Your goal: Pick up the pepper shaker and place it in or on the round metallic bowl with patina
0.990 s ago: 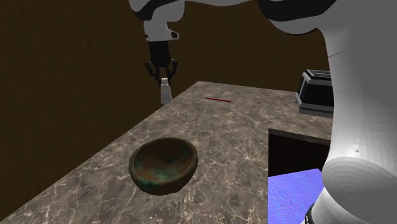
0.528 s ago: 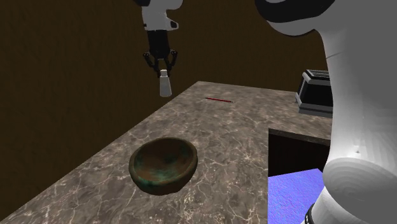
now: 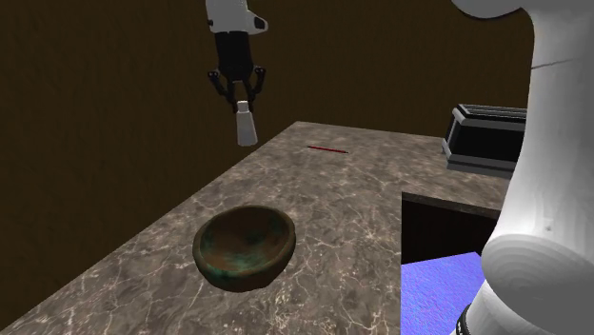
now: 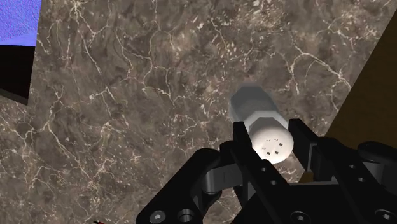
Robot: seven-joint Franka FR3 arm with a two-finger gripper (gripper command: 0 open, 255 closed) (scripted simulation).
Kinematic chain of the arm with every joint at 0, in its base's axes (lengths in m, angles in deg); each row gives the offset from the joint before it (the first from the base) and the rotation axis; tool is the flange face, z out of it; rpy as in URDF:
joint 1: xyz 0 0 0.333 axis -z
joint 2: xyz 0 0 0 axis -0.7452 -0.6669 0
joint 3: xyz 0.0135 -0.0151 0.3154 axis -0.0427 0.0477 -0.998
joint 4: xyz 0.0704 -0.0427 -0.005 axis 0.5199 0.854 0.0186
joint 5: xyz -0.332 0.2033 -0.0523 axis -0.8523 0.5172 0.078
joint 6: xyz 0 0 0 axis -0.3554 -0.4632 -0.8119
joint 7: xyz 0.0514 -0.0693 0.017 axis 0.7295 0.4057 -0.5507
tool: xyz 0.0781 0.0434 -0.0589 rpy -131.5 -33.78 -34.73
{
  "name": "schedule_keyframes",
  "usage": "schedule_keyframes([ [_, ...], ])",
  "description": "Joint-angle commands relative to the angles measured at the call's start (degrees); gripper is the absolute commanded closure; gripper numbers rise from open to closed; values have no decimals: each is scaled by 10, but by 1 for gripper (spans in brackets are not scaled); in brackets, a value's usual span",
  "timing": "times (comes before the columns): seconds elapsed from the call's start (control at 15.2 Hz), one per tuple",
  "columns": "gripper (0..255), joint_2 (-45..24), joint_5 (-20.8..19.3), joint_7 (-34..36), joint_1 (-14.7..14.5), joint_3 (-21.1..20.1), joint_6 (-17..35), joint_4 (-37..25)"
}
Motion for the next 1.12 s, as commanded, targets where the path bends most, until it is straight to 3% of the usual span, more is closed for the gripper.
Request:
schedule_keyframes([
  [0.0, 255, 45, 18, 8, 3, -7, 18, 60],
  [0.53, 255, 201, 90, 34, -7, -28, 38, 219],
  [1.06, 255, 334, 160, 69, -42, -46, 24, 320],
])
